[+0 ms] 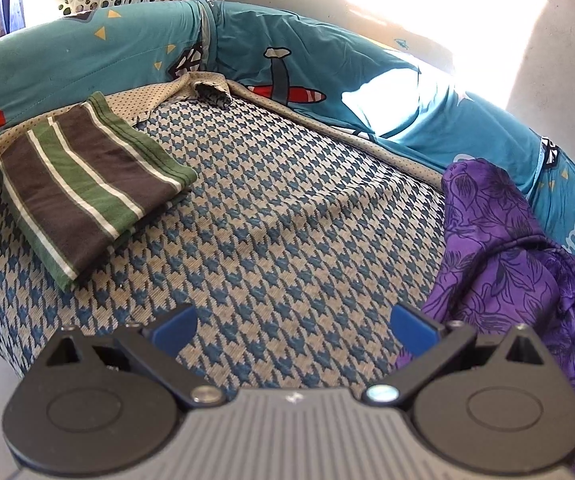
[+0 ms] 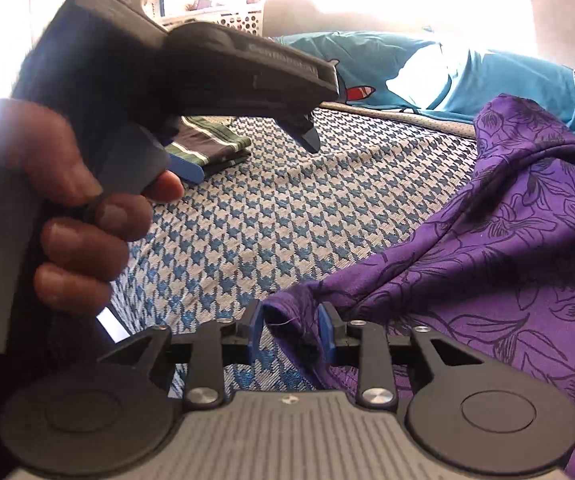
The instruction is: Fold clothes
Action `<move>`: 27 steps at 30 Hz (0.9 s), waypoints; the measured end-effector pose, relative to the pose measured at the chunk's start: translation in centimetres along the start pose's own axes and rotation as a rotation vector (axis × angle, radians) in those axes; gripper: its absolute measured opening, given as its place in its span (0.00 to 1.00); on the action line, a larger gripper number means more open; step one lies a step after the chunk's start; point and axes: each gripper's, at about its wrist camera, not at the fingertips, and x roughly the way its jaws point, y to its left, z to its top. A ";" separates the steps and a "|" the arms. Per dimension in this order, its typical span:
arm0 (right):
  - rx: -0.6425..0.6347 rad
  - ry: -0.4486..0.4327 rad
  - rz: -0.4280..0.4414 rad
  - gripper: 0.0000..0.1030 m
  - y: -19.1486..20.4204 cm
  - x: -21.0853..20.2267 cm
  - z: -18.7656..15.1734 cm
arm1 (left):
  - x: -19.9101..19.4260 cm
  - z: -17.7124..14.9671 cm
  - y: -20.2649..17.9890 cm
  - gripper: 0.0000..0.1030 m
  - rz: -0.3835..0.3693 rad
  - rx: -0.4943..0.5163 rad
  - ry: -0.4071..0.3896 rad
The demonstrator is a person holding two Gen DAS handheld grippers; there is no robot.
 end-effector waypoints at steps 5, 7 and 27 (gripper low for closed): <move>0.016 -0.014 -0.082 0.42 -1.3 -3.8 -2.4 | 0.0 -0.9 -2.0 1.00 -0.035 0.072 0.006; 0.049 0.004 -0.132 0.42 -2.2 -5.0 -3.6 | -0.1 -1.5 -3.3 1.00 -0.061 0.116 0.009; 0.570 -0.054 -0.369 0.44 -12.4 -14.9 -11.0 | 0.7 -7.5 -12.6 1.00 -0.222 0.378 0.105</move>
